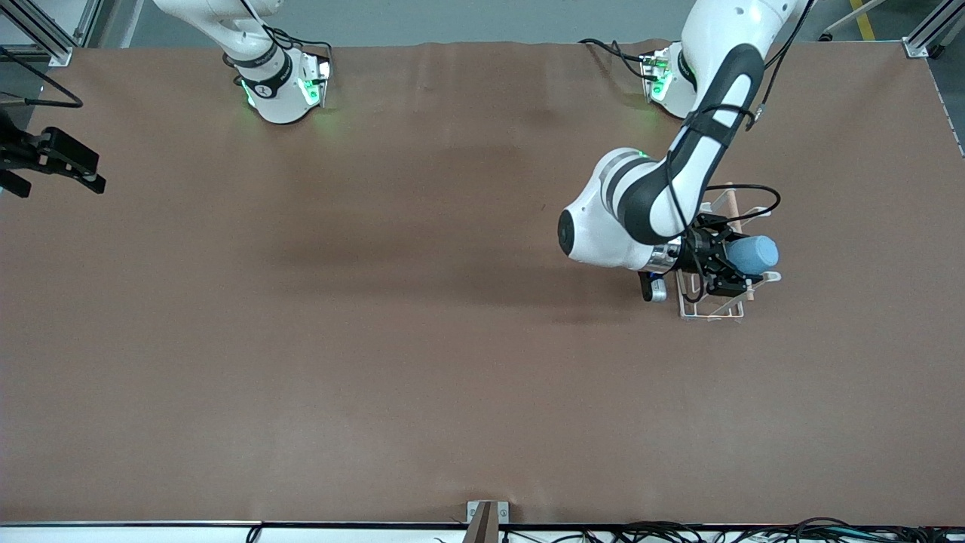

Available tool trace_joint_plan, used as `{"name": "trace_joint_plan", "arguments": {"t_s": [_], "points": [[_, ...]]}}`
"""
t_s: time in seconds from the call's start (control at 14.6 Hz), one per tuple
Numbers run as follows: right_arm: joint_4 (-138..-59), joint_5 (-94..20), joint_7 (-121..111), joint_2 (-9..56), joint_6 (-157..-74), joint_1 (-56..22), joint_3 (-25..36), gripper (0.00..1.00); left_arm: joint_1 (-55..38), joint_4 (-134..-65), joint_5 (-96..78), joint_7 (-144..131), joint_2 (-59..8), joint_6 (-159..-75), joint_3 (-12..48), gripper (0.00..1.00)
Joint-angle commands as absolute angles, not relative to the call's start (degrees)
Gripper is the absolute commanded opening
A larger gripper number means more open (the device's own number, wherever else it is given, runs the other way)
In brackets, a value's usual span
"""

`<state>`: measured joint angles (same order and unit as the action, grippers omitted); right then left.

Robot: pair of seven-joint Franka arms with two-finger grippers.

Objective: Hang cup on cup holder
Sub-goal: 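Carry the cup with the left gripper over the wire rack, then hang the cup on a rack hook and open the left gripper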

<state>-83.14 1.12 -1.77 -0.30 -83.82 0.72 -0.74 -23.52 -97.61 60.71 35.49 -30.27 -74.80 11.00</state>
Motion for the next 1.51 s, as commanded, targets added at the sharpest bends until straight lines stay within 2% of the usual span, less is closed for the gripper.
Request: {"name": "trace_joint_plan", "arguments": {"t_s": [0.0, 0.21, 0.48, 1.16, 1.23, 1.3, 1.37, 1.44], "points": [[-88.5, 1.7, 0.4, -5.0, -84.7, 2.0, -1.5, 1.0, -23.2, -98.1, 62.8, 35.4, -31.5, -74.0, 11.2, 0.67], [-91.2, 1.7, 0.4, -6.3, -87.7, 1.8, -1.2, 1.0, -23.5, -98.4, 64.2, 34.8, -32.9, -74.0, 11.2, 0.68], [-90.4, 1.1, 0.1, -5.9, -87.5, 0.6, 1.6, 1.0, -23.2, -98.6, 65.9, 34.4, -34.3, -74.0, 11.2, 0.68], [-89.6, 1.1, 0.1, -4.5, -87.2, -0.9, 1.4, 1.0, -23.4, -97.9, 67.7, 31.2, -37.9, -74.4, 11.2, 0.71], [-89.6, 1.0, 0.1, -4.1, -87.2, -0.9, 1.4, 1.0, -23.3, -98.0, 68.1, 30.3, -38.0, -74.4, 11.3, 0.77], [-89.7, 0.9, 0.1, -4.0, -87.2, -0.9, 1.4, 1.0, -23.3, -98.0, 68.1, 30.3, -38.0, -74.4, 11.3, 0.94], [-89.6, 0.9, 0.2, -3.9, -87.3, -0.9, 1.3, 1.0, -23.5, -97.9, 68.1, 30.0, -37.9, -74.4, 11.3, 1.0], [-89.6, 0.9, 0.1, -3.9, -87.3, -0.9, 1.3, 1.0, -23.5, -97.8, 67.9, 29.9, -37.8, -74.4, 11.4, 1.0]]}}
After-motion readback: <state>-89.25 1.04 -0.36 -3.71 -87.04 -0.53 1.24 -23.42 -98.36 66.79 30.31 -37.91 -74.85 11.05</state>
